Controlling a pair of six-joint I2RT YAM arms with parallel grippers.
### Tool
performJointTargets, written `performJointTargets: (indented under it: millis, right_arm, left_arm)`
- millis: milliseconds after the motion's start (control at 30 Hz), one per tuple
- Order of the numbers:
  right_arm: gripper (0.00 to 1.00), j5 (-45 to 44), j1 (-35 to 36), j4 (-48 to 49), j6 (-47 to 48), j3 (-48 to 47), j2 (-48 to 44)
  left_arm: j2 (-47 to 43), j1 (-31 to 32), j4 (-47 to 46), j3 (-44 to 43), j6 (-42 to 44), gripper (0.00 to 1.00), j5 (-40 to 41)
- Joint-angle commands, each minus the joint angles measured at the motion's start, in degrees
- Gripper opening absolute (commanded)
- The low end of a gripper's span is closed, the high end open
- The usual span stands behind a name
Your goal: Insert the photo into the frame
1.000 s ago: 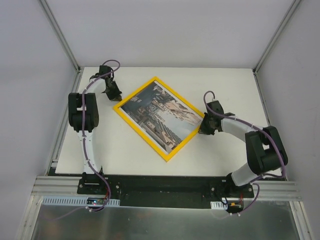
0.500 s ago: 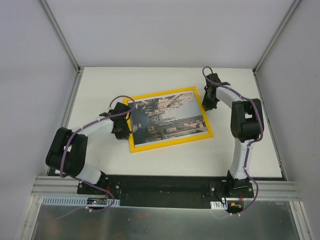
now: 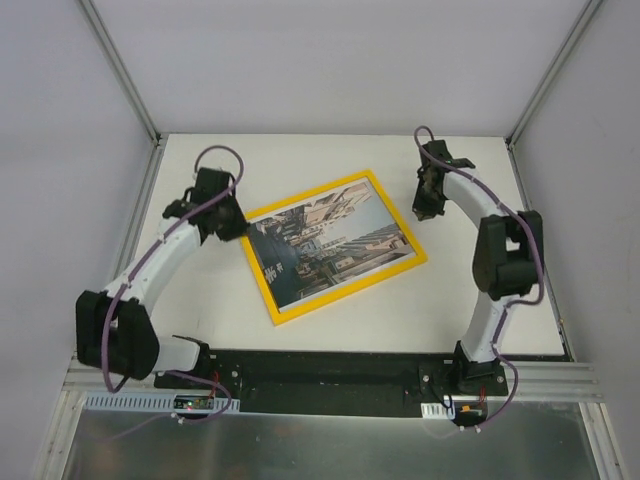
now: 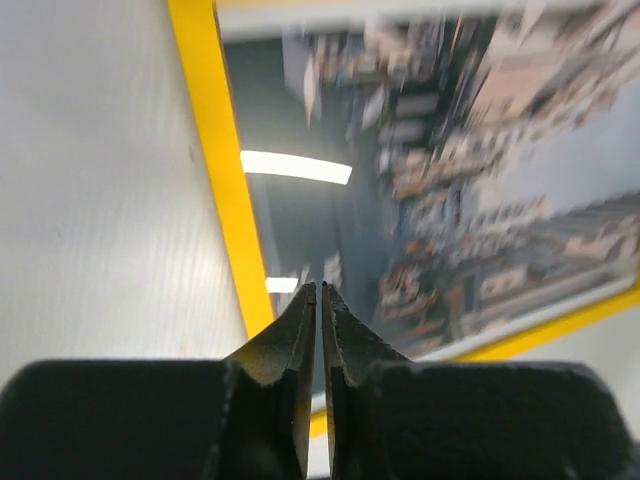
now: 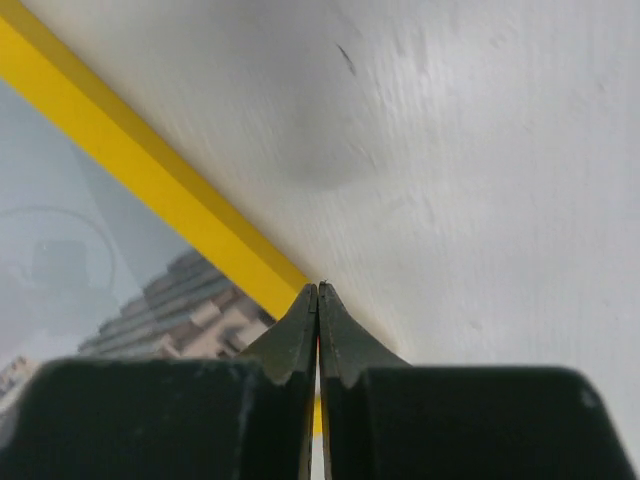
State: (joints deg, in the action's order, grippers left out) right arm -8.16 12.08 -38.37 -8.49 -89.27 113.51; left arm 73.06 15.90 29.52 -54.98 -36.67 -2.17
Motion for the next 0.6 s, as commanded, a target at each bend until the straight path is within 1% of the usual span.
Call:
performJointTargets:
  millis: [0, 133, 267, 367, 567]
  right_arm:
    - [0.03, -2.12, -0.21, -0.67, -1.08, 12.33, -18.47]
    - [0.03, -0.10, 1.36, 3.91, -4.95, 28.42, -31.05]
    - [0.02, 0.95, 5.58, 6.90, -10.04, 40.73, -40.28]
    - [0.01, 2.71, 8.04, 10.06, -13.56, 46.46, -44.25]
    - [0.01, 4.20, 9.90, 14.37, -16.64, 51.30, -44.61]
  left_arm:
    - [12.61, -6.93, -1.04, -13.54, 5.72, 0.04, -4.14]
    - [24.83, -8.95, -1.83, -25.24, 7.84, 0.03, -7.22]
    - [32.92, -10.19, -3.41, -31.05, 6.26, 0.01, -8.81]
    - [37.85, -11.06, -3.59, -34.92, 6.52, 0.01, -8.90]
    - [44.36, -12.03, -3.77, -38.18, 7.66, 0.02, -9.86]
